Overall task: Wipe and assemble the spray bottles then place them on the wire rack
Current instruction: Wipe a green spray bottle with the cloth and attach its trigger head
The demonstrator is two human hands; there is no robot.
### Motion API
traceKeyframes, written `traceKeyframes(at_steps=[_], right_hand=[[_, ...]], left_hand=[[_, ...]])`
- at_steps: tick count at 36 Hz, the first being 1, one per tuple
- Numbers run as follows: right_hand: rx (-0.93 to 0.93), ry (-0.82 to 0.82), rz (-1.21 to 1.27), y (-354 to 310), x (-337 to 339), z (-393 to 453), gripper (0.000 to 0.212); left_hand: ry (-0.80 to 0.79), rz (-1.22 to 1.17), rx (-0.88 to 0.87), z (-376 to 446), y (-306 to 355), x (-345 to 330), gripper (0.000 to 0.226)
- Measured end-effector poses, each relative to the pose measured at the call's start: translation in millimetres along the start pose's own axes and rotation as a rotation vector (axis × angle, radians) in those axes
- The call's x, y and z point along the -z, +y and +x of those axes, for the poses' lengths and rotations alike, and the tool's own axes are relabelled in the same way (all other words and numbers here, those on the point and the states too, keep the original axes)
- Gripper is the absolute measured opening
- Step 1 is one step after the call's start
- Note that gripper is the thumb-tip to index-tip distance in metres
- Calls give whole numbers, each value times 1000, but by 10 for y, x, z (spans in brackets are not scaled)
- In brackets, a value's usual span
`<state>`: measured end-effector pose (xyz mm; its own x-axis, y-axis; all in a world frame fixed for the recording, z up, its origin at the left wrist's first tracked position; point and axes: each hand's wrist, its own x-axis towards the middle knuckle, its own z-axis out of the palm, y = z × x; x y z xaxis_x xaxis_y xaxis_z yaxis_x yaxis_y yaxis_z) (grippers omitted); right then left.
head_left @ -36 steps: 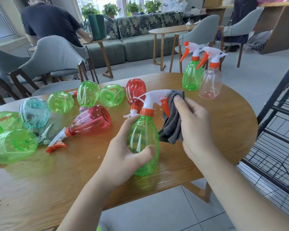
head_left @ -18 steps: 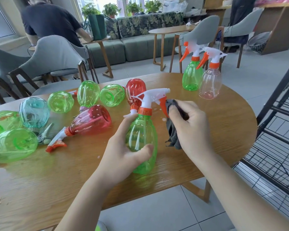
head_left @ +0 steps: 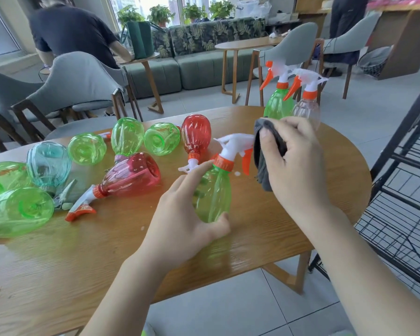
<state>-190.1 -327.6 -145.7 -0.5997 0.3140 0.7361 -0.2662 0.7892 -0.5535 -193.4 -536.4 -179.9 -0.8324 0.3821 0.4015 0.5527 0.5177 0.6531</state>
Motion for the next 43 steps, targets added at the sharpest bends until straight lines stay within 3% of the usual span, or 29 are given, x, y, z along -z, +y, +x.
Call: traceKeyframes(at_steps=[9,21,30,35,43], right_hand=[[4,-162,22,-65,30,-50,22],[134,-122,158,-198,-9,-134,30],[-230,-147,99,208,-16,-62,21],[-357,-36,284,106,-18,-139,20],[-531,-63,648,-321,-244,-432,30]], left_hand=[[9,357,-49,-25,89,2,94],[49,373,-26,-52,107,-25,91],[76,272,-11,-87,99,9,89],[111,260,16,-85,132,-6,88],[135,245,46,-95,202,-134,92]])
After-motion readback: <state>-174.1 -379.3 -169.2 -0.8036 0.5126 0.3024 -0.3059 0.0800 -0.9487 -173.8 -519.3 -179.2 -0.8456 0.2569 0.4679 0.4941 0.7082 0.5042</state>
